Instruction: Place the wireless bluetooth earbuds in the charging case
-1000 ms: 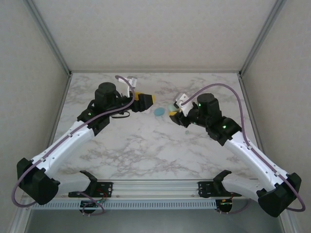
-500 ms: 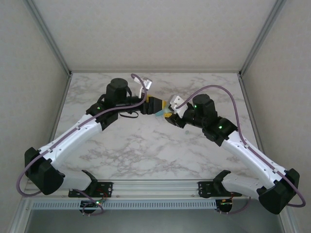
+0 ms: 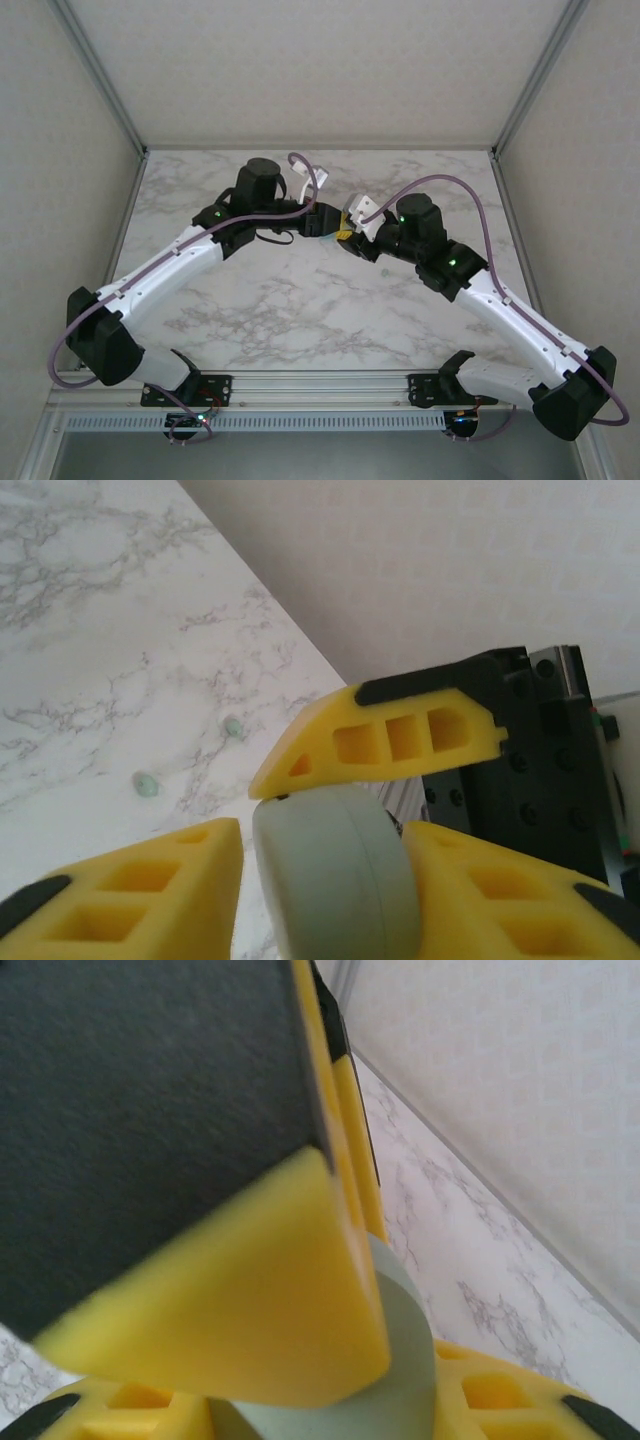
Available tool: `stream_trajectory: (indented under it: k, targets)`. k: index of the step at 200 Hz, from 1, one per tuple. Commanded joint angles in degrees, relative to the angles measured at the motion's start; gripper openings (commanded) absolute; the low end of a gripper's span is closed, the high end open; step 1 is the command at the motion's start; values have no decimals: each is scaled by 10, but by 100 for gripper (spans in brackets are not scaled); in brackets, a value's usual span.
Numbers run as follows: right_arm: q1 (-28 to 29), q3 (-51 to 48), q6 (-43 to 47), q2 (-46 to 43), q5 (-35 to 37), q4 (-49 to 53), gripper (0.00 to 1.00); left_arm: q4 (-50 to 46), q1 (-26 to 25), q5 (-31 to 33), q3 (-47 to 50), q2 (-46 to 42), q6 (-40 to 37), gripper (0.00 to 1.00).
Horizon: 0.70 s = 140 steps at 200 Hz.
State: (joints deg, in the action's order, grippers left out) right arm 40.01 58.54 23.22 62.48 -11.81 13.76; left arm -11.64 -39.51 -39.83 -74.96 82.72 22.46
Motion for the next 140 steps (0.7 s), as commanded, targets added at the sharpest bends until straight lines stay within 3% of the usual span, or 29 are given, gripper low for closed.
stream_trajectory:
  k: [1,38,64,76,88,116,140]
  targets:
    - [7,-3,6,-2,-6,-30,40,-15,-3,7,-19,10,4,28]
    - [7,-55,5,-34,26,-82,51,20,-2,22,-8,-1,42,15]
    - [-6,-156,4,-92,46,-218,60,69,1,19,10,-16,93,13]
    - [-40,-173,-11,-108,-9,-224,61,83,4,12,14,-19,116,13]
    - [-83,-165,-26,-108,-108,-195,61,92,6,7,14,-22,136,13]
    - [-103,-192,-36,-113,-134,-276,63,103,7,5,20,-31,157,14]
    - [-103,-172,-10,-97,-167,-269,63,126,7,0,26,-31,178,15]
